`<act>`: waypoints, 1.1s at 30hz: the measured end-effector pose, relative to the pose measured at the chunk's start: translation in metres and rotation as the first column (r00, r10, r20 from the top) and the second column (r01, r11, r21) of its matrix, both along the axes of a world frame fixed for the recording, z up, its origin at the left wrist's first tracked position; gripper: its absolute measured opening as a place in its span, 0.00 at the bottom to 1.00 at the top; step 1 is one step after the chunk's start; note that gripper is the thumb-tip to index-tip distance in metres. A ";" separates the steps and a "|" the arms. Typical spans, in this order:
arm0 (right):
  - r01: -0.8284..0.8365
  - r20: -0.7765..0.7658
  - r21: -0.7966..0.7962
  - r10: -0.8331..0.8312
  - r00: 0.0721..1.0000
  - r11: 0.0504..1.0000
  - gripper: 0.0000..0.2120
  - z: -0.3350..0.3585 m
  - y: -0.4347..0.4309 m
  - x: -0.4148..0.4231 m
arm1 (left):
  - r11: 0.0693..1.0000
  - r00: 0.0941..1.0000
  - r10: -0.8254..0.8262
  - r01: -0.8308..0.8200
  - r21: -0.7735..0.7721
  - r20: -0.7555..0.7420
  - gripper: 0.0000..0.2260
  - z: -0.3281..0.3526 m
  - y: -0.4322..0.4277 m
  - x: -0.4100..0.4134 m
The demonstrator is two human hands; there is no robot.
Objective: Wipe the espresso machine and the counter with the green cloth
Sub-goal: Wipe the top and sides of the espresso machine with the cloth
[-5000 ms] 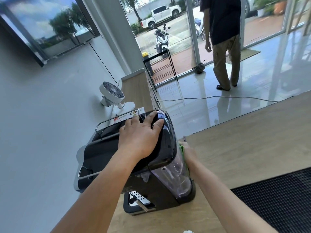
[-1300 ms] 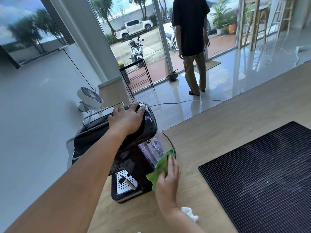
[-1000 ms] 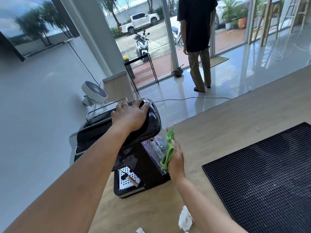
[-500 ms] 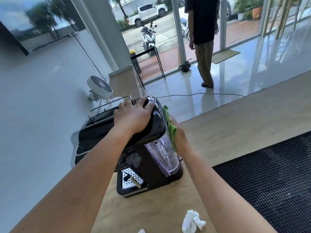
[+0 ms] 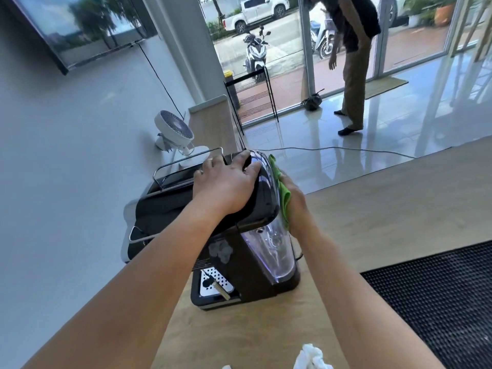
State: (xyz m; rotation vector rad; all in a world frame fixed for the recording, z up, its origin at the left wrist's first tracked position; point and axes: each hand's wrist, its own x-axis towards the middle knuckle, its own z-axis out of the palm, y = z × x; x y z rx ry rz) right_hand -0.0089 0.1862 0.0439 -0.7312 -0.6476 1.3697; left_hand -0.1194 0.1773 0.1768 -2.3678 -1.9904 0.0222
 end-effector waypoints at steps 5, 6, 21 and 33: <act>-0.097 0.073 -0.377 0.134 0.988 0.921 0.29 -0.071 0.007 0.000 | 1.000 1.000 -0.008 0.008 0.004 0.000 0.27 0.002 -0.002 -0.001; -0.085 0.066 -0.430 0.125 0.990 0.899 0.30 -0.073 -0.007 -0.001 | 1.000 1.000 -0.011 0.011 0.005 0.001 0.27 0.002 -0.002 0.000; -0.120 0.263 -0.245 0.185 0.947 0.962 0.21 -0.014 0.043 0.016 | 1.000 1.000 -0.005 0.005 -0.006 -0.023 0.26 0.003 -0.002 0.002; -0.022 0.410 -0.580 0.315 0.856 0.814 0.22 -0.062 -0.011 0.008 | 1.000 1.000 -0.006 0.006 0.001 -0.028 0.26 0.002 -0.001 0.002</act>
